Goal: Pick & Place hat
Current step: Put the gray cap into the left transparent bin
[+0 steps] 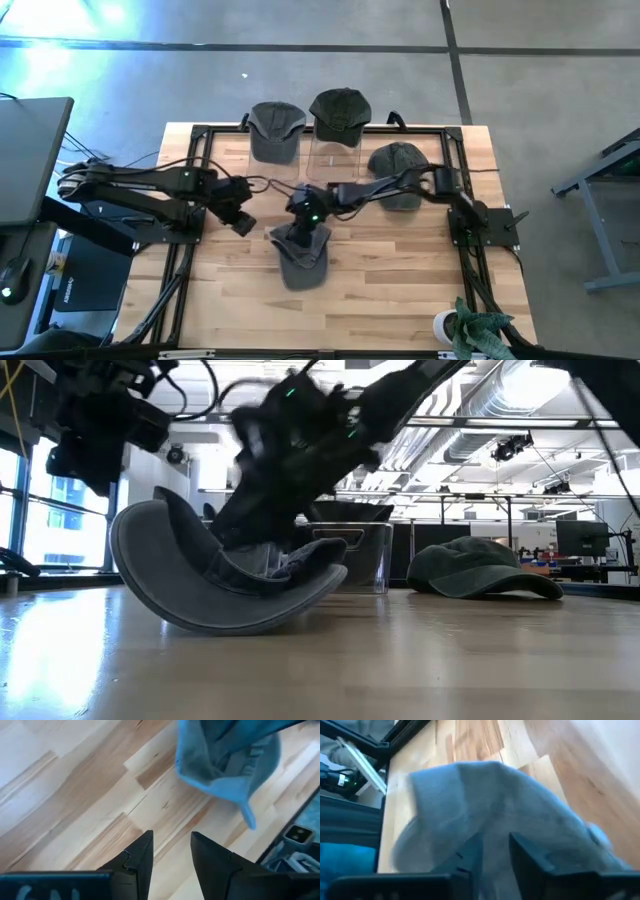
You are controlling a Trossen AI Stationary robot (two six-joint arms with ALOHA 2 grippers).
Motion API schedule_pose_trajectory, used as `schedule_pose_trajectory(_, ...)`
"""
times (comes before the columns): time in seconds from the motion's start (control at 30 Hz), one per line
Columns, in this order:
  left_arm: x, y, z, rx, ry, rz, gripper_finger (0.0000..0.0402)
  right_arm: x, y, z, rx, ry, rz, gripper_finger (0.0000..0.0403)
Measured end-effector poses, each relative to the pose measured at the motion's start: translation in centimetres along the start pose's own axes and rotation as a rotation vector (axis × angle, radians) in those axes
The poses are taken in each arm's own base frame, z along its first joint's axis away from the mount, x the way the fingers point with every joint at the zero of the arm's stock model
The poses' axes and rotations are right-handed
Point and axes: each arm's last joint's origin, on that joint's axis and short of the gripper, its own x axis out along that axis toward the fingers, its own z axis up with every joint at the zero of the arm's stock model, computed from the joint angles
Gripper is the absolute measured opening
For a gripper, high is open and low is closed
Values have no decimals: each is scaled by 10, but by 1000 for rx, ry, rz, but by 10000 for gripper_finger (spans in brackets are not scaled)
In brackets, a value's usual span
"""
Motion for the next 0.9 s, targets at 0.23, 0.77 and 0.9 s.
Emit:
schedule_pose_trajectory(0.23,-13,3,-6,17,-28,-43,127,53,-20,21,109,-88,-162,7)
schedule_pose_trajectory(0.77,5,6,2,122,-219,-28,127,-24,13,28,400,97,-261,24)
schedule_pose_trajectory(0.9,31,6,13,126,-334,-40,127,-18,12,0,462,168,-301,10)
